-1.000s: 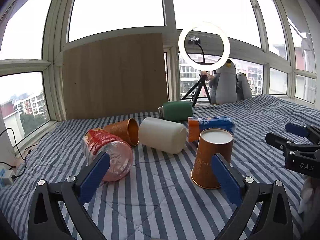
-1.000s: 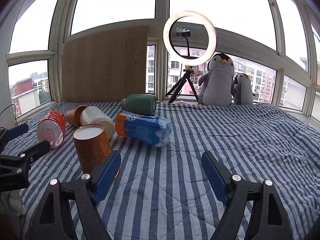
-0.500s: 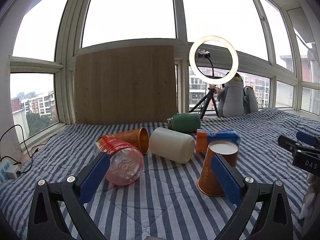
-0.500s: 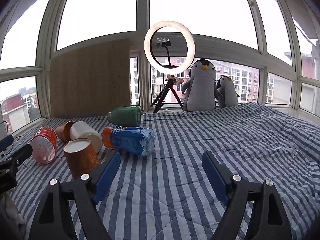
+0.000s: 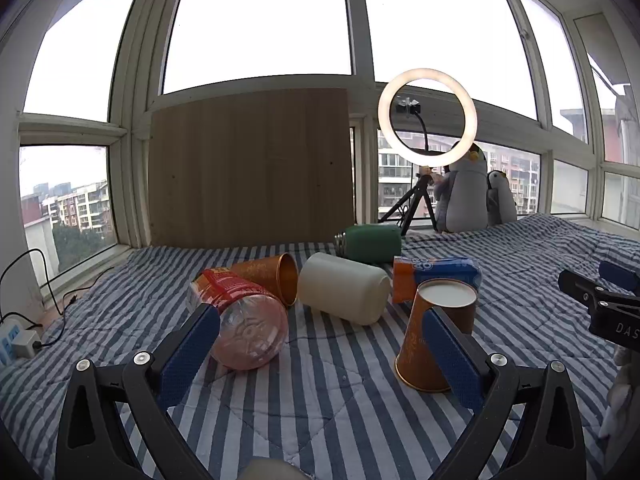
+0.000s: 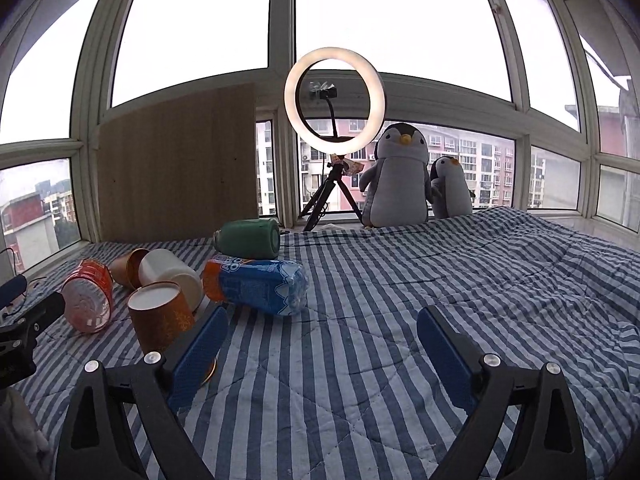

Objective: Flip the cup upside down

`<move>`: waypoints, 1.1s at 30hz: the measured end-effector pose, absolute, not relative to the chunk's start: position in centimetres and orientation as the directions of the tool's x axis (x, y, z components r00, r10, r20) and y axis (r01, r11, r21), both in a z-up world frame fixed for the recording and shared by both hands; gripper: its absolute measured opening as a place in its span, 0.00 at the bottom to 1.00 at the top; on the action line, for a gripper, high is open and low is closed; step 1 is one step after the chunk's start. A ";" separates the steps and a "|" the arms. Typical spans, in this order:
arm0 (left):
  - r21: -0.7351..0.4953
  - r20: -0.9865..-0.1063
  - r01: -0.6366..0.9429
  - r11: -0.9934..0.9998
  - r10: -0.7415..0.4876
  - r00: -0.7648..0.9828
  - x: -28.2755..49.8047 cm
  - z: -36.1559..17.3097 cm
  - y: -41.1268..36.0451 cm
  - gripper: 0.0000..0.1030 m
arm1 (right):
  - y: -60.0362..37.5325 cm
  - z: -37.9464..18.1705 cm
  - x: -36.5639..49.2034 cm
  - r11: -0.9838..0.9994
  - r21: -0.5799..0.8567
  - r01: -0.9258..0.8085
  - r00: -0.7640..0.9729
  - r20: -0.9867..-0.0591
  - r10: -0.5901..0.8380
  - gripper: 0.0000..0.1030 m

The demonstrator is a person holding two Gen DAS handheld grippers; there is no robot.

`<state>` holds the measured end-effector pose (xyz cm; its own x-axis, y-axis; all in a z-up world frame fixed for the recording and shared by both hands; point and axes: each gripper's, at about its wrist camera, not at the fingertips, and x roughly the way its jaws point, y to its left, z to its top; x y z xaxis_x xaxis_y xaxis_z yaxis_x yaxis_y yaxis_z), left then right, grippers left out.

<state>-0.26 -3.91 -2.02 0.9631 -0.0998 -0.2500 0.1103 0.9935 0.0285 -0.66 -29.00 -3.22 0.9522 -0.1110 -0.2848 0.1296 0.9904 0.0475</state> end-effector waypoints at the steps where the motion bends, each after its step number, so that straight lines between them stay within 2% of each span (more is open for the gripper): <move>1: 0.028 -0.250 0.110 0.994 -0.100 0.963 -0.3 -2.0 -3.9 0.99 | -29.0 -3.2 -0.6 0.990 0.046 0.130 0.952 -0.284 -0.111 0.92; 33: 0.032 -0.254 0.114 0.993 -0.102 0.962 -0.1 -2.0 -4.0 1.00 | -29.1 -3.2 -0.7 0.990 0.053 0.130 0.954 -0.280 -0.110 0.95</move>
<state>-0.13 -3.97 -2.03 0.9618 -0.1022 -0.2541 0.1139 0.9930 0.0318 -0.72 -29.10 -3.20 0.9536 -0.1104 -0.2803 0.1303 0.9900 0.0533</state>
